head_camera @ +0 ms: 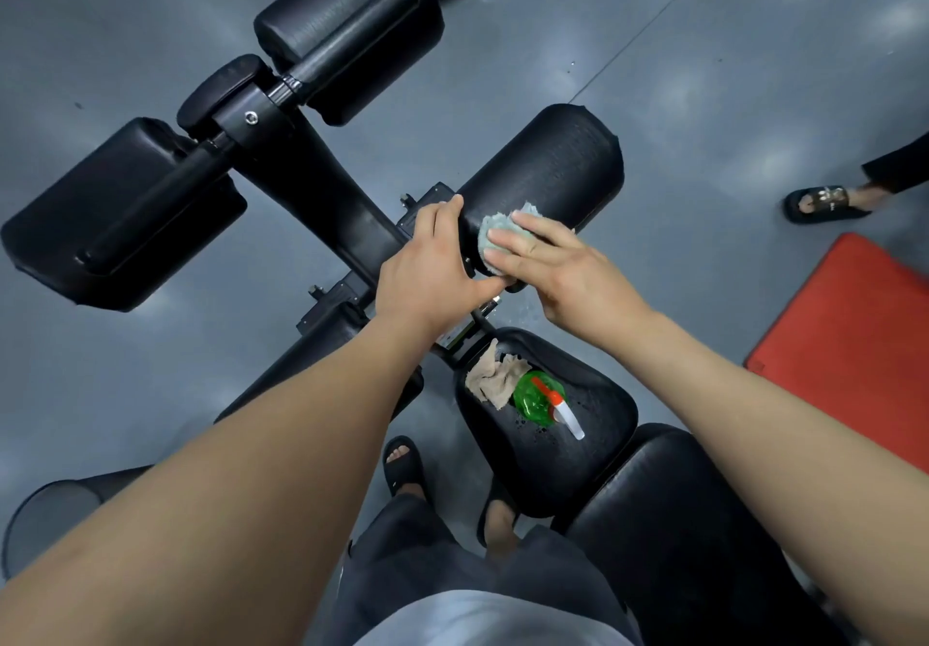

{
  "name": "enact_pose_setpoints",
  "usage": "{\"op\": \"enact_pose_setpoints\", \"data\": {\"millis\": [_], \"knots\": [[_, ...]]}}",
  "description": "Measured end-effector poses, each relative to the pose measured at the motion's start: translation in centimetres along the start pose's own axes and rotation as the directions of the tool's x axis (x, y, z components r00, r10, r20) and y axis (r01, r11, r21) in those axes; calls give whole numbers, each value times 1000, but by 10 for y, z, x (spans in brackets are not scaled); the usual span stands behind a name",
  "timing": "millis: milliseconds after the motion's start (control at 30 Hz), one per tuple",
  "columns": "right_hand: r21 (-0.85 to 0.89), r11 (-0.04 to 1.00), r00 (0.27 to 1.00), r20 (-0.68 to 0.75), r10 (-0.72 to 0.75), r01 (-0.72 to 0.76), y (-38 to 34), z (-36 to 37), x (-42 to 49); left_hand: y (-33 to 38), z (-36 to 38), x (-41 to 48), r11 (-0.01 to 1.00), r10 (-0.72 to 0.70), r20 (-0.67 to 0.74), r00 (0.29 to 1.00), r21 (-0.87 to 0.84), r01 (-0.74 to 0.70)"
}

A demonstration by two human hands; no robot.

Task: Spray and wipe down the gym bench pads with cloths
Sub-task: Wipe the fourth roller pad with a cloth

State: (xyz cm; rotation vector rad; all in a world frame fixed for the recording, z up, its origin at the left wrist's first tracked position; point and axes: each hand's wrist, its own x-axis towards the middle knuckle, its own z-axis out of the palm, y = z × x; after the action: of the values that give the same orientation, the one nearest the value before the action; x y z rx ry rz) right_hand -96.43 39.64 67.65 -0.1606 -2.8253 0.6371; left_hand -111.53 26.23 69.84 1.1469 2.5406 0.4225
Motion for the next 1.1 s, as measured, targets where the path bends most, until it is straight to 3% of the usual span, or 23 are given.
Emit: {"op": "enact_pose_setpoints", "data": {"millis": [233,400,500,633,800,867,1100], "knots": [[-107,994,999,-37,29,-33,10,-13,31,-2,3,1,1000,3,-12,1000,21,-3],[-171,922,923,-240,302,-346,54,-29,45,1,0,0,1000,-1,-14,1000,22,2],[-100,881,860,-293,419,-463,65,-36,48,1,0,0,1000,7,-15,1000,24,-7],[-33,874,845,-274,459,-485,35,-23,49,0,1,0,1000,6,-22,1000,21,-6],[-30,966,959,-135,250,-256,-8,-1,14,0,3,1,999,1,-21,1000,32,0],[-44,977,972,-117,202,-208,3,-5,12,0,3,1,999,4,-21,1000,40,-4],[-120,855,855,-210,474,-504,61,-25,35,1,2,2,999,11,-28,1000,51,-9]]}}
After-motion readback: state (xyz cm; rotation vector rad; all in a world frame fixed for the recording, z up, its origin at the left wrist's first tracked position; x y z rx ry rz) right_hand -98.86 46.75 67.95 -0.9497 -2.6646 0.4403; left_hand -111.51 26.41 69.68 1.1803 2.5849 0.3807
